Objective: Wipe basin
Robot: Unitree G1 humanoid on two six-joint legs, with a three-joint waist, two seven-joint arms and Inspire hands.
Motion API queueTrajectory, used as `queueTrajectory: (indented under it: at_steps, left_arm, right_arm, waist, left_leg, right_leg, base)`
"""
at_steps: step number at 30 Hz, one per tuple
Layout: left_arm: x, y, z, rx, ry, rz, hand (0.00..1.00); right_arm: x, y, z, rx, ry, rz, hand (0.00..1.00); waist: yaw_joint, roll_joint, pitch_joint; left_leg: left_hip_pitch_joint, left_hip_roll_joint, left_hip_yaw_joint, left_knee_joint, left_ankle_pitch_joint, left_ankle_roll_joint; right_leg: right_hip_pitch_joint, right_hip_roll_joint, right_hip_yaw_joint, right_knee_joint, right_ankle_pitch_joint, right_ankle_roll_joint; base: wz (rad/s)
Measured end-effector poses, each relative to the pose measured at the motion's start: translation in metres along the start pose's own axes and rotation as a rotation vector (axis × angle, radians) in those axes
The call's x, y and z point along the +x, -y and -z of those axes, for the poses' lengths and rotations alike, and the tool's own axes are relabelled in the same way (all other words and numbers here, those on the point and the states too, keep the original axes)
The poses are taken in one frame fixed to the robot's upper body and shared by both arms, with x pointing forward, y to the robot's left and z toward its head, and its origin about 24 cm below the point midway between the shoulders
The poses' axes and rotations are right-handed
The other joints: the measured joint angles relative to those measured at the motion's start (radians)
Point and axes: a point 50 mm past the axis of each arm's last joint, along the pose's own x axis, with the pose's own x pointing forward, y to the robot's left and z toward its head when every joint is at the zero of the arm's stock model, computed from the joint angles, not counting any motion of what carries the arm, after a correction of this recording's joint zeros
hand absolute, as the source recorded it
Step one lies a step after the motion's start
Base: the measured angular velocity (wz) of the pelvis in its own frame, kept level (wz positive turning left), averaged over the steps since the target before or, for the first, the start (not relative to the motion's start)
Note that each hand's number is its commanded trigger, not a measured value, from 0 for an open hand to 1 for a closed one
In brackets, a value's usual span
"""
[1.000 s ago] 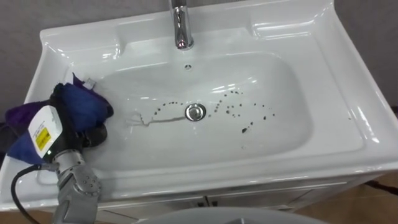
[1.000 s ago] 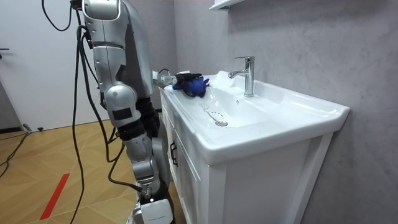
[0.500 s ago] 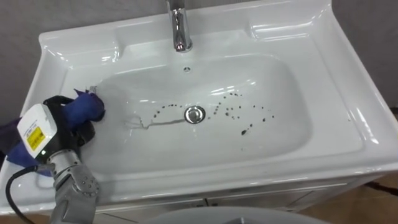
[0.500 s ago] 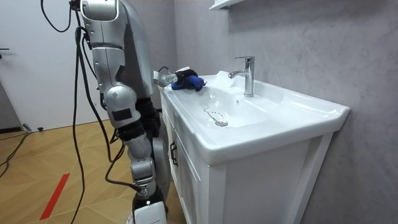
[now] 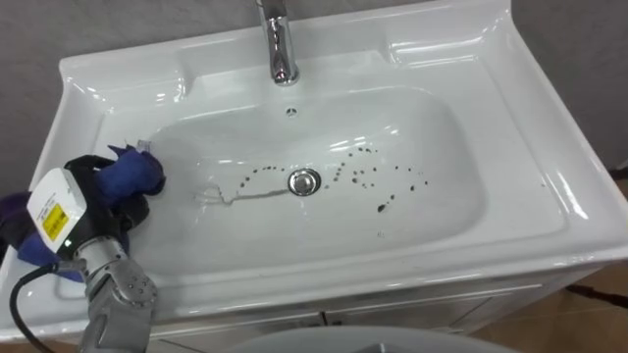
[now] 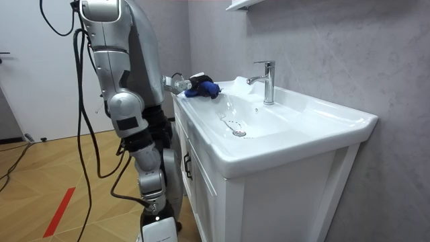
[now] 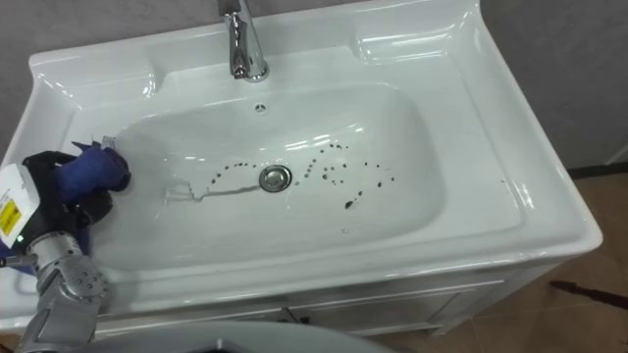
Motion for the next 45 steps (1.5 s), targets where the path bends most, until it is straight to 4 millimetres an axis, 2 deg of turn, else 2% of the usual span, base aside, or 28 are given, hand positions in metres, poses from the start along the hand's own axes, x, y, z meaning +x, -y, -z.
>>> queueTrajectory:
  at_steps: [4,7,9,10,13,19,20,24,27,32,40,42,45]
  left_arm:
    - [0.002,-0.002,-0.005,-0.017,-0.003,-0.005,1.0]
    - [0.004,-0.005,-0.01,-0.019,0.003,-0.01,1.0]
    - [0.006,-0.01,-0.017,-0.039,0.026,-0.023,1.0]
    - [0.007,-0.011,-0.019,-0.044,0.033,-0.028,1.0]
    - [0.009,-0.018,-0.031,-0.076,0.075,-0.06,1.0]
    - [0.012,-0.029,-0.052,-0.131,0.147,-0.107,1.0]
    - [0.013,-0.03,-0.059,-0.146,0.17,-0.112,1.0]
    - [0.014,-0.034,-0.078,-0.195,0.243,-0.13,1.0]
    - [0.013,-0.039,-0.088,-0.228,0.293,-0.148,1.0]
    - [0.011,-0.038,-0.097,-0.248,0.33,-0.141,1.0]
    - [0.006,-0.031,-0.102,-0.253,0.351,-0.103,1.0]
    - [0.003,-0.028,-0.102,-0.252,0.356,-0.087,1.0]
    - [-0.002,-0.023,-0.101,-0.244,0.356,-0.061,1.0]
  right_arm:
    - [0.0,-0.001,-0.001,0.007,0.008,-0.01,0.0]
    - [0.0,-0.004,-0.007,0.006,0.032,-0.015,0.0]
    - [-0.001,-0.01,-0.013,0.007,0.064,-0.029,0.0]
    - [-0.001,-0.01,-0.015,0.008,0.071,-0.031,0.0]
    - [-0.001,-0.013,-0.021,0.023,0.098,-0.041,0.0]
    - [-0.001,-0.014,-0.022,0.041,0.125,-0.039,0.0]
    - [-0.001,-0.013,-0.021,0.043,0.123,-0.03,0.0]
    - [0.0,-0.006,-0.017,0.04,0.108,0.004,0.0]
    - [0.0,-0.006,-0.018,0.041,0.104,0.012,0.0]
    - [0.0,-0.007,-0.014,0.044,0.084,0.012,0.0]
    - [0.001,-0.015,-0.01,0.047,0.06,-0.014,0.0]
    - [0.001,-0.016,-0.01,0.041,0.06,-0.023,0.0]
    - [0.001,-0.016,-0.01,0.035,0.061,-0.03,0.0]
  waist:
    - [-0.001,-0.006,-0.0001]
    - [-0.016,-0.015,0.0049]
    - [-0.024,-0.031,0.0152]
    - [-0.024,-0.032,0.0165]
    - [-0.024,-0.035,0.0288]
    - [-0.054,-0.033,0.0264]
    - [-0.056,-0.029,0.0242]
    - [-0.077,0.0,0.0238]
    - [-0.086,0.004,0.0243]
    - [-0.087,-0.001,0.0264]
    - [-0.082,-0.02,0.0193]
    - [-0.081,-0.025,0.0141]
    - [-0.082,-0.032,0.0132]
  left_leg:
    - [-0.001,-0.001,-0.008,0.001,0.0,0.0]
    - [-0.009,-0.003,-0.022,0.008,0.0,0.0]
    - [-0.027,-0.004,-0.036,0.02,0.0,0.0]
    - [-0.032,-0.004,-0.036,0.023,0.0,0.0]
    - [-0.037,-0.005,-0.04,0.025,0.0,0.0]
    - [-0.061,-0.006,-0.06,0.034,-0.001,0.0]
    - [-0.063,-0.005,-0.058,0.036,-0.001,0.0]
    - [-0.05,-0.005,-0.057,0.026,-0.001,0.0]
    - [-0.04,-0.004,-0.049,0.026,-0.001,0.0]
    - [-0.034,-0.004,-0.04,0.022,-0.001,0.0]
    - [-0.034,-0.004,-0.037,0.021,-0.001,0.0]
    - [-0.032,-0.004,-0.036,0.021,0.0,0.0]
    - [-0.031,-0.004,-0.036,0.021,0.0,0.0]
  right_leg:
    - [0.004,0.0,-0.008,-0.001,0.0,0.0]
    - [0.005,-0.003,-0.022,-0.002,0.0,0.0]
    - [-0.001,-0.003,-0.028,-0.004,-0.001,0.0]
    - [-0.004,-0.003,-0.027,-0.004,-0.001,0.0]
    - [-0.006,-0.002,-0.028,-0.006,0.0,0.0]
    - [-0.014,-0.001,-0.039,-0.014,0.005,0.0]
    - [-0.017,-0.001,-0.036,-0.014,0.005,-0.001]
    - [-0.01,-0.001,-0.034,-0.015,0.006,-0.001]
    - [-0.004,0.0,-0.033,-0.016,0.005,-0.001]
    - [-0.004,-0.001,-0.024,-0.011,0.005,-0.001]
    - [-0.005,-0.001,-0.022,-0.011,0.005,-0.001]
    - [-0.004,-0.001,-0.02,-0.011,0.005,-0.001]
    - [-0.004,-0.001,-0.02,-0.011,0.005,-0.001]
  base:
    - [0.06]
    - [0.14]
    - [0.17]
    - [0.08]
    - [0.01]
    - [0.1]
    - [-0.04]
    - [-0.05]
    - [-0.08]
    - [-0.06]
    - [0.0]
    - [0.0]
    - [0.0]
